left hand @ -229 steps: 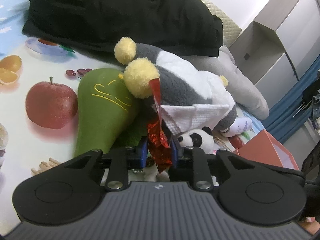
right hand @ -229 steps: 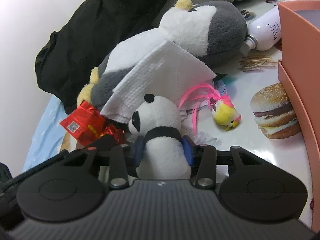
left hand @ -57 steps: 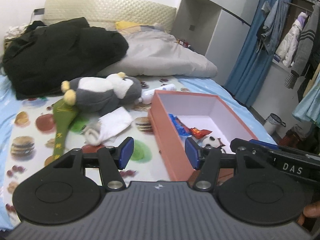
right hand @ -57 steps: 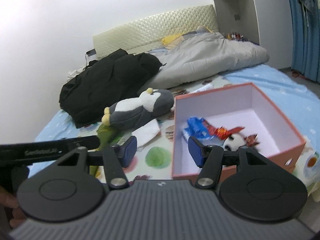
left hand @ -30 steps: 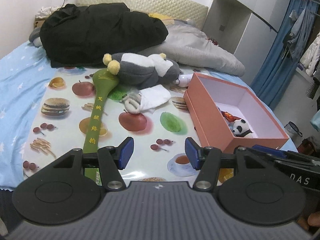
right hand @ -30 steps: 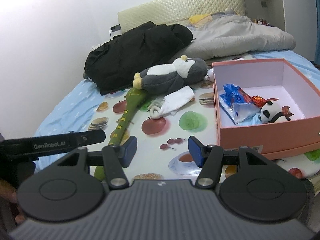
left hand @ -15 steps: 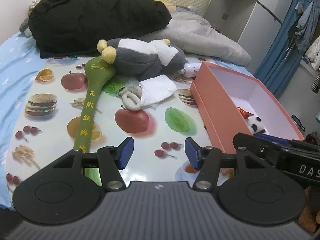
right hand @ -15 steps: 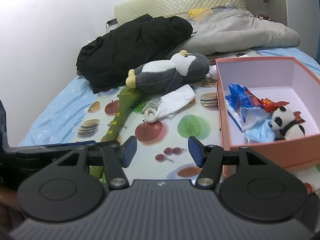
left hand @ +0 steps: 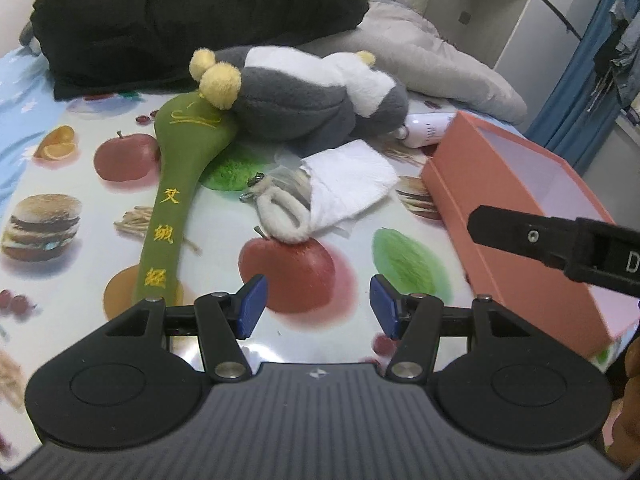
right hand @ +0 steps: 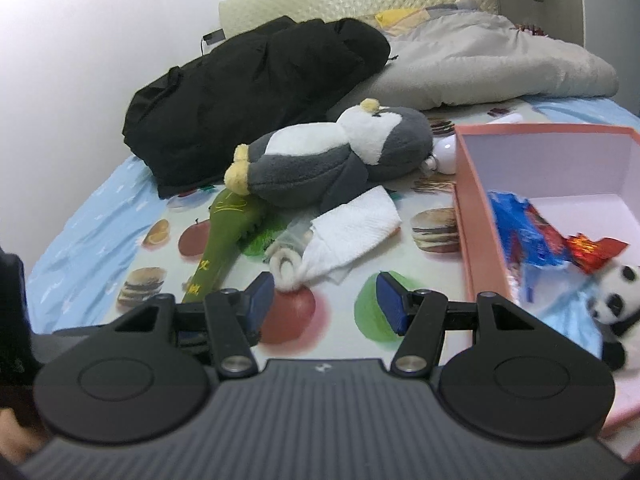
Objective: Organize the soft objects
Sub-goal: 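Withdraw both tools from the box toward the white tissue, then grasp the white tissue with the right gripper while the left gripper grasps the white cord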
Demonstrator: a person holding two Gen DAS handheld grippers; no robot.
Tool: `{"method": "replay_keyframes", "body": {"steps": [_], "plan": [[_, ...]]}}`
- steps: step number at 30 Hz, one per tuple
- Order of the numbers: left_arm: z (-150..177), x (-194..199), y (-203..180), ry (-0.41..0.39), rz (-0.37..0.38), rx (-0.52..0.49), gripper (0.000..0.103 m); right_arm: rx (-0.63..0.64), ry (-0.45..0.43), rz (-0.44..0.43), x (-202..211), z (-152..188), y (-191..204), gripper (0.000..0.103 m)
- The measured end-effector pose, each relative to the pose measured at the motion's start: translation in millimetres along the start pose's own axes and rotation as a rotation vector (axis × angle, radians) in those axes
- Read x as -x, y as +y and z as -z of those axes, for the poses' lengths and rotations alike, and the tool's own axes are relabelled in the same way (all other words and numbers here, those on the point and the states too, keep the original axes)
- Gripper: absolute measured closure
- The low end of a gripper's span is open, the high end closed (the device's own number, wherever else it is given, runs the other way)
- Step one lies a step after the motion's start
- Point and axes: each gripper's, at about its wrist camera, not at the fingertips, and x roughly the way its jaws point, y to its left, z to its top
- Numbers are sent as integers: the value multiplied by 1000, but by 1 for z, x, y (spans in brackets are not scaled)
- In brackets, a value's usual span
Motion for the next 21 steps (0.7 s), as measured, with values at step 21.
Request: {"method": "replay_keyframes", "body": {"steps": [21], "plan": [[-34,-103,20,23,-7,-42,42,-178,118,57,-154,-15,-39,44]]}}
